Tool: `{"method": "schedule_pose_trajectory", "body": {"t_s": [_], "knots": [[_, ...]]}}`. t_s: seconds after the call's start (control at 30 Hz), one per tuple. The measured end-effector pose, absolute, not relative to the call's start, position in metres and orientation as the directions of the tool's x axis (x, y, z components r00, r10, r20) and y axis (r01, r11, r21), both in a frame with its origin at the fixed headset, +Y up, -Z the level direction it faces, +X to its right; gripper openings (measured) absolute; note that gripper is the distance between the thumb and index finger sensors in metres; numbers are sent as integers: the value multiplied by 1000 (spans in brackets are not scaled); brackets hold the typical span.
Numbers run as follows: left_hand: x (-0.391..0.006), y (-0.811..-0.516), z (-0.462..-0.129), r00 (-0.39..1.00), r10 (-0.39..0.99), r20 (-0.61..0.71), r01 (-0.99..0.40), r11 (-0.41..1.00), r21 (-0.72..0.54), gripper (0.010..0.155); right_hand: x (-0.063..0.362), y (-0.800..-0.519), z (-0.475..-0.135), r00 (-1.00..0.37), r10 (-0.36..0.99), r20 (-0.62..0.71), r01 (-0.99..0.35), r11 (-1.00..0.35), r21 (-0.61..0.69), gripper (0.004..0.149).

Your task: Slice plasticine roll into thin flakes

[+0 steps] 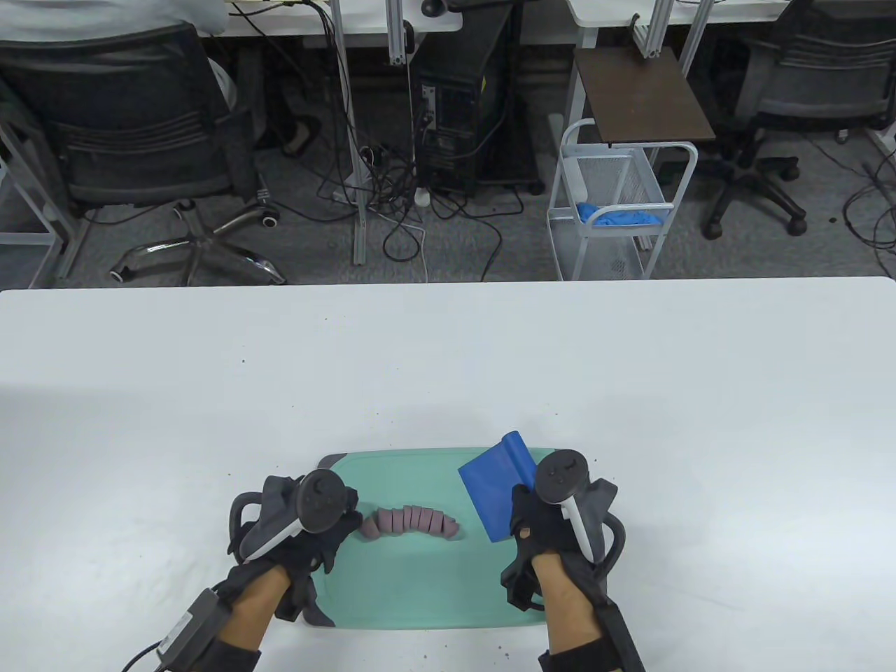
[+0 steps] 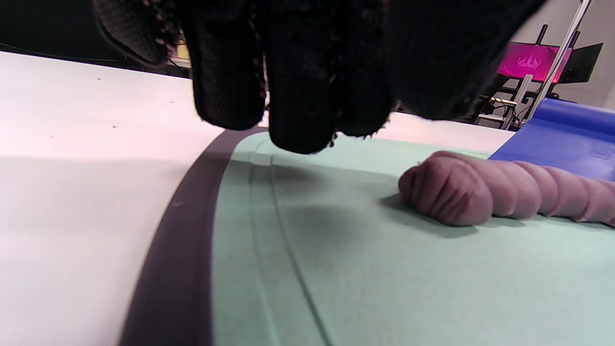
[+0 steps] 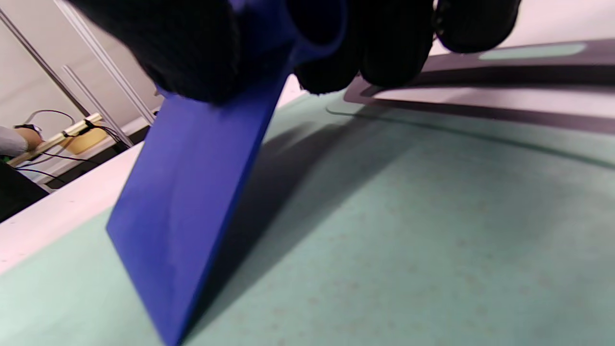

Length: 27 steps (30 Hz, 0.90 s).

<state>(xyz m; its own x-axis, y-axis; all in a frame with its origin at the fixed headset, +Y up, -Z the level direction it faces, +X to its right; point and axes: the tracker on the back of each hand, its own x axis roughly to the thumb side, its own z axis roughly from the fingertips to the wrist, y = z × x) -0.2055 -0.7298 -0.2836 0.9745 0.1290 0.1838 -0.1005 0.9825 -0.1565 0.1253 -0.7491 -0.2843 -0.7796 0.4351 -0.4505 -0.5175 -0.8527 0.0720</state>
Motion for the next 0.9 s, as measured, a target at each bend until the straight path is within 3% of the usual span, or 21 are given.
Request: {"method": "schedule_pose_trajectory", "body": {"t_s": [0.5, 0.9], "knots": [[-205, -729, -283, 977, 106, 186, -77, 984, -159, 51, 128, -760, -288, -830, 344, -439, -425, -900, 97, 68], [-211, -711, -274, 979, 111, 168, -94, 990, -108, 59, 127, -728, -282, -871, 389, -300, -417, -908, 34, 75]]}}
